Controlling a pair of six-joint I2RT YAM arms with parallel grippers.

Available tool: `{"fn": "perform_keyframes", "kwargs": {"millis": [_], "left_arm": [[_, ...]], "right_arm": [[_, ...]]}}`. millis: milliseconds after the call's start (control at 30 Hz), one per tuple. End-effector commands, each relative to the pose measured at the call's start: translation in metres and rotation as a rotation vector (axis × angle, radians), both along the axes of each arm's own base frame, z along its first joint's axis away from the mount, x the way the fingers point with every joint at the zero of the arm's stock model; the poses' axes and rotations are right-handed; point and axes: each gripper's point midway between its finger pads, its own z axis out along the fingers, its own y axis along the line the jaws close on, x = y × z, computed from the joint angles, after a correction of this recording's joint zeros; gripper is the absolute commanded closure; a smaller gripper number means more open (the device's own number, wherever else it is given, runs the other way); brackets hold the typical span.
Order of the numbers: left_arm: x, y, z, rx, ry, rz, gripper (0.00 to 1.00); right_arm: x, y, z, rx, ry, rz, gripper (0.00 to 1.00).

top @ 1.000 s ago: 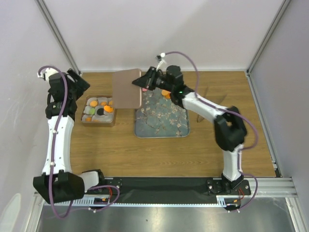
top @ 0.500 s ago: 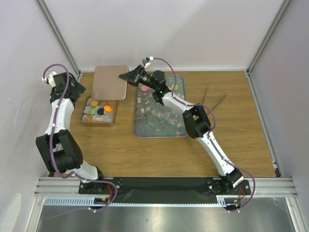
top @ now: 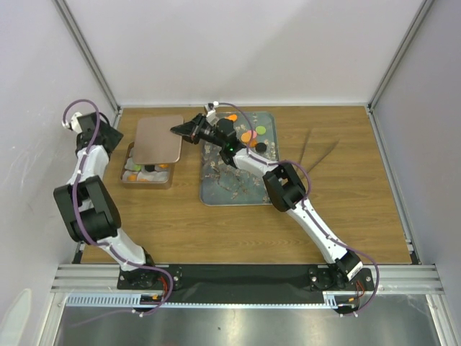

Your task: Pack the cookies

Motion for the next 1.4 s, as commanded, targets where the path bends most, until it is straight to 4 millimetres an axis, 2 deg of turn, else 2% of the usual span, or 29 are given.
{"fn": "perform_keyframes", "kwargs": {"millis": [0,33,100,133,167,233,267,300,467,600,767,967,1300,1367], "left_arm": [[0.003,0.004,-0.016,-0.061,0.012,0.066,0.40],[0.000,0.006,-0.022,-0.065,0.040,0.086,0.47],[0.001,0.010,-0.034,-0.081,0.081,0.122,0.50],[-0.005,0.011,-0.043,-0.087,0.123,0.143,0.56],[-0.002,0.013,-0.042,-0.088,0.130,0.153,0.58],[-0.007,0.015,-0.059,-0.110,0.190,0.179,0.65],[-0.003,0.016,-0.058,-0.119,0.190,0.186,0.66],[-0.005,0.014,-0.070,-0.136,0.226,0.186,0.68],[0.002,0.008,-0.085,-0.189,0.251,0.176,0.78],[-0.001,0.001,-0.098,-0.231,0.267,0.170,0.84],[-0.012,-0.012,-0.111,-0.279,0.261,0.162,0.86],[-0.008,-0.026,-0.113,-0.302,0.244,0.127,0.86],[-0.009,-0.047,-0.115,-0.338,0.226,0.093,0.87],[-0.009,-0.049,-0.115,-0.341,0.223,0.090,0.87]], "right_arm": [[0.001,-0.002,0.029,0.068,-0.035,-0.012,1.00],[0.000,-0.001,0.027,0.068,-0.028,-0.007,1.00],[-0.001,-0.001,0.023,0.068,-0.015,-0.003,1.00],[-0.001,-0.001,0.022,0.070,-0.009,0.000,1.00],[-0.001,-0.001,0.020,0.067,-0.006,0.002,1.00],[-0.001,-0.001,0.017,0.062,0.002,0.004,1.00],[-0.001,-0.002,0.016,0.062,0.006,0.004,1.00],[-0.001,-0.001,0.014,0.062,0.010,0.007,1.00],[-0.001,-0.001,0.009,0.061,0.030,0.015,1.00],[-0.001,-0.003,0.003,0.057,0.042,0.019,1.00],[-0.004,-0.004,-0.008,0.048,0.058,0.026,1.00],[-0.007,-0.007,-0.015,0.034,0.061,0.028,1.00],[-0.012,-0.010,-0.021,0.052,0.097,0.039,1.00],[-0.012,-0.012,-0.016,0.068,0.097,0.037,1.00]]}}
